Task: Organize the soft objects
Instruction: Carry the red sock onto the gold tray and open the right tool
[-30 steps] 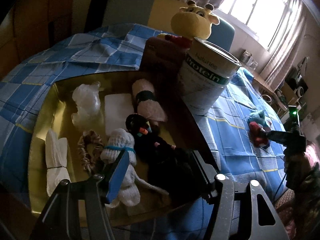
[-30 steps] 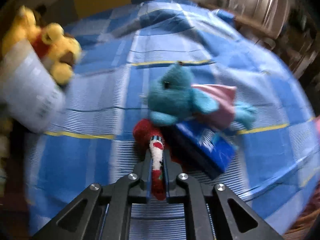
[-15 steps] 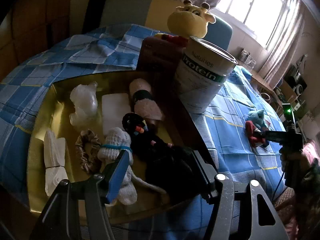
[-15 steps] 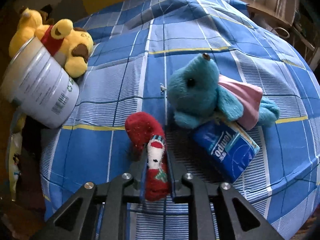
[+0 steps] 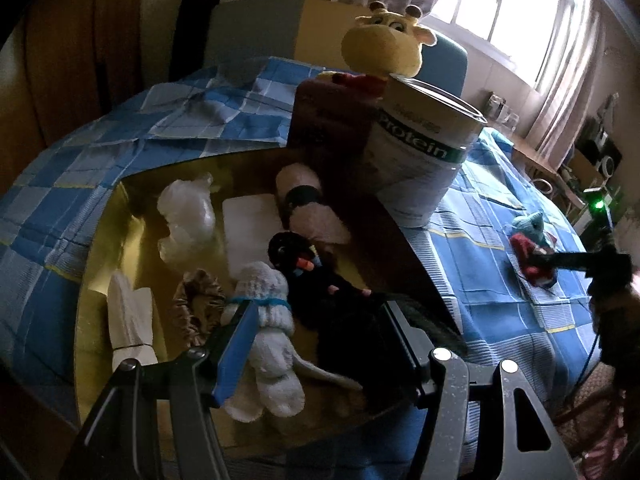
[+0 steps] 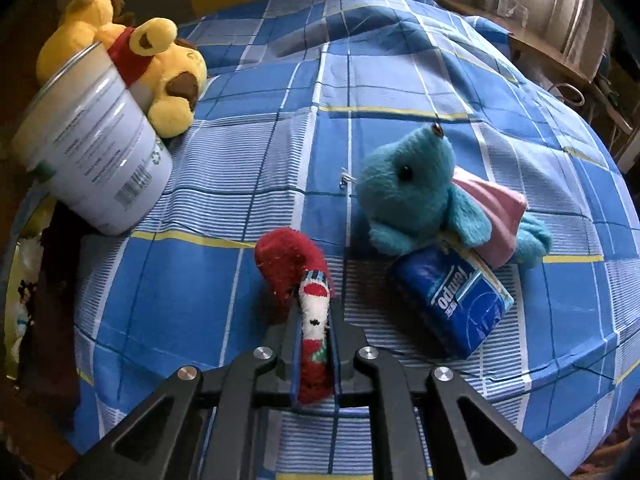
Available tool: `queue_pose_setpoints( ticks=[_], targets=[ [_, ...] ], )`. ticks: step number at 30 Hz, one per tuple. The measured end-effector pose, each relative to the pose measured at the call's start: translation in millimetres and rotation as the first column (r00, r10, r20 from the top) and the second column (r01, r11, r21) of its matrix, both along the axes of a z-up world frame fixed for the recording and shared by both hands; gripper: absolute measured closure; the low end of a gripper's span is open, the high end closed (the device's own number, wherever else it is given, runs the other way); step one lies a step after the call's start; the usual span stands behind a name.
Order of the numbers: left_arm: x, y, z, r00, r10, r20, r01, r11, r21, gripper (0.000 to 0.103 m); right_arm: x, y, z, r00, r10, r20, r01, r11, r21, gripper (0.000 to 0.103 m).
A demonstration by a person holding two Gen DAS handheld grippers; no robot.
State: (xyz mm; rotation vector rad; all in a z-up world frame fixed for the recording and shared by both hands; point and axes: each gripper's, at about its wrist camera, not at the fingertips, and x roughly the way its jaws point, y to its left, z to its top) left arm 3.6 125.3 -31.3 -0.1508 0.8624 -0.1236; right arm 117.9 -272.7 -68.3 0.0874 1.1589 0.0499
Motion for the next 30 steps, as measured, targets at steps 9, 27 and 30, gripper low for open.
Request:
queue_pose_setpoints(
  ticks=[9,27,30],
  targets=[
    [1,17,5,0.999,0.019,0.027,-0.018,1.0,-0.024,0.04,50,22,75,0.995,0.03,0.094,-0.024,0.998,-0.064,0.094],
    [4,56,5,0.993,0.117,0.016,-0.117,0.993,-0.006,0.039,229,215,267,0.873,0.147,0.464,-0.061,0.979,-0.195,0.094],
    [3,63,5,0.987,0.16,0.026,-0.161,0.987,0.014,0.039,212,264,267,0.833,0.28,0.477,-0.204,0.957,-0.206,0.094]
  ],
)
